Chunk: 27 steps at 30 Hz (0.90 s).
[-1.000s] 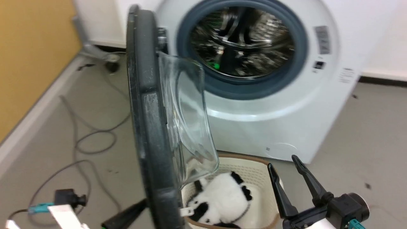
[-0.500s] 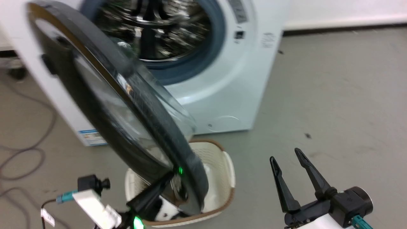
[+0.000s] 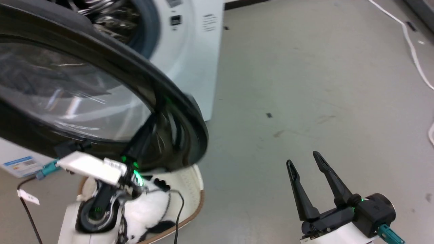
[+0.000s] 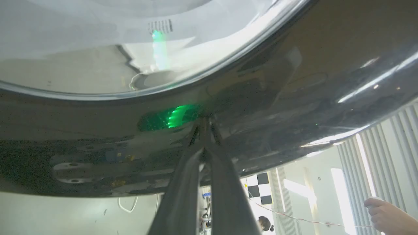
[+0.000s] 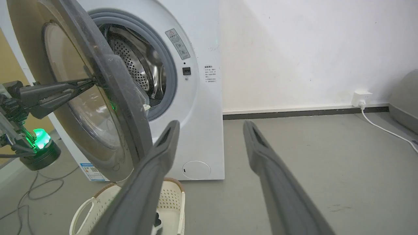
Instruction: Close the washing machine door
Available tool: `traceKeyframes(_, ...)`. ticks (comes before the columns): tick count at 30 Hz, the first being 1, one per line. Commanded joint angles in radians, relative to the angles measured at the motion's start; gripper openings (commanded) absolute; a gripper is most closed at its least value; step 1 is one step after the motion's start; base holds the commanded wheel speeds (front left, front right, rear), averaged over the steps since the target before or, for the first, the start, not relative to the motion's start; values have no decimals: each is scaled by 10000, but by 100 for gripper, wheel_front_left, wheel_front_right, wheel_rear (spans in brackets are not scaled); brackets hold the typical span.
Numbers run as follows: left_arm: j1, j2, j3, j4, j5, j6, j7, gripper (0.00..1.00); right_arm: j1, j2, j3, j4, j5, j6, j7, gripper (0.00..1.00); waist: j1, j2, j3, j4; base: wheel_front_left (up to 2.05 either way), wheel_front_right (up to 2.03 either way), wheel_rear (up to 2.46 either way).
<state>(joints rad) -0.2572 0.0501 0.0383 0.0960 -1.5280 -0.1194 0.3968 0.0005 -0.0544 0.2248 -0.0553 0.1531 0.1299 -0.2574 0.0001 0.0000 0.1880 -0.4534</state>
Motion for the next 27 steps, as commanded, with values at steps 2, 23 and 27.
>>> traceKeyframes(2,-557,2,-57,330,262,-95,-508,0,-12,40,-37,-35,67,8,-44,100,-1,0,91,-410,0,0,0)
traceKeyframes(23,948,1490,-3667,4,2360,-112,-752,0,249,41,-375,69,-267,8,-44,100,-1,0,-1082,1622,0,0,0)
traceKeyframes(27,1665,2696,-4558,-360,3778,-112,-1624,0,367,41,-456,108,-330,8,-44,100,-1,0,-1393,2312,0,0,0)
